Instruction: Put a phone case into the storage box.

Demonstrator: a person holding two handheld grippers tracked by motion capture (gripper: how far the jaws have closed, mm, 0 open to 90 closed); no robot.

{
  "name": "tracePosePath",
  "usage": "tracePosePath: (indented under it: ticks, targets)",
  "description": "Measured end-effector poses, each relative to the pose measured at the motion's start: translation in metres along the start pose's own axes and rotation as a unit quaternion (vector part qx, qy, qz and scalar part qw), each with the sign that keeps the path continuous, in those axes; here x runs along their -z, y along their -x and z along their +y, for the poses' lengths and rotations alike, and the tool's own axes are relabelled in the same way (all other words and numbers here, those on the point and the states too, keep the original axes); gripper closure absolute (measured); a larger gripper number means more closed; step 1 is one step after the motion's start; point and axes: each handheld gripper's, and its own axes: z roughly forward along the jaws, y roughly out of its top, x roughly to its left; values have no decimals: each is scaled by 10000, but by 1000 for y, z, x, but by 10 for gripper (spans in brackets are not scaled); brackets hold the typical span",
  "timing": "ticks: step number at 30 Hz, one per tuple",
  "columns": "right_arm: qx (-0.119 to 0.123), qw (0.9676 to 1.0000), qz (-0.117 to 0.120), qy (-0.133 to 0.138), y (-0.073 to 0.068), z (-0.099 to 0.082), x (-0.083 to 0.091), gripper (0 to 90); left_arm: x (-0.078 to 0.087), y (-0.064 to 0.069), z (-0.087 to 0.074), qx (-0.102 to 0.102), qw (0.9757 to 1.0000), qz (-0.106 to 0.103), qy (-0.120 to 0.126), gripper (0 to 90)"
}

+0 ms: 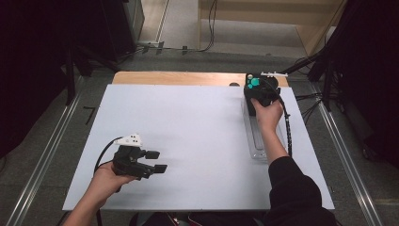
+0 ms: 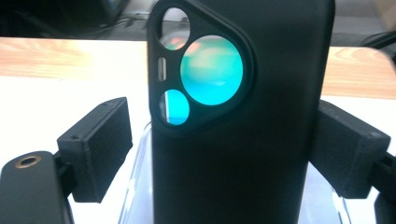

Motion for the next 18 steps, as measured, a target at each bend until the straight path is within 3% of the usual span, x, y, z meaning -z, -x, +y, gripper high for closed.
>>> tracePosePath:
  ticks: [8, 14, 18]
  targets:
    - [12, 9999, 114, -114, 3, -3, 17, 110, 0, 0, 0, 9, 10000, 19, -1, 328]
    - [180, 9982, 554, -164, 3, -4, 33, 118, 0, -2, 1, 47, 10000, 33, 16, 328]
    - [160, 9959, 847, -255, 1, -4, 43, 118, -1, -3, 1, 61, 10000, 47, 6, 328]
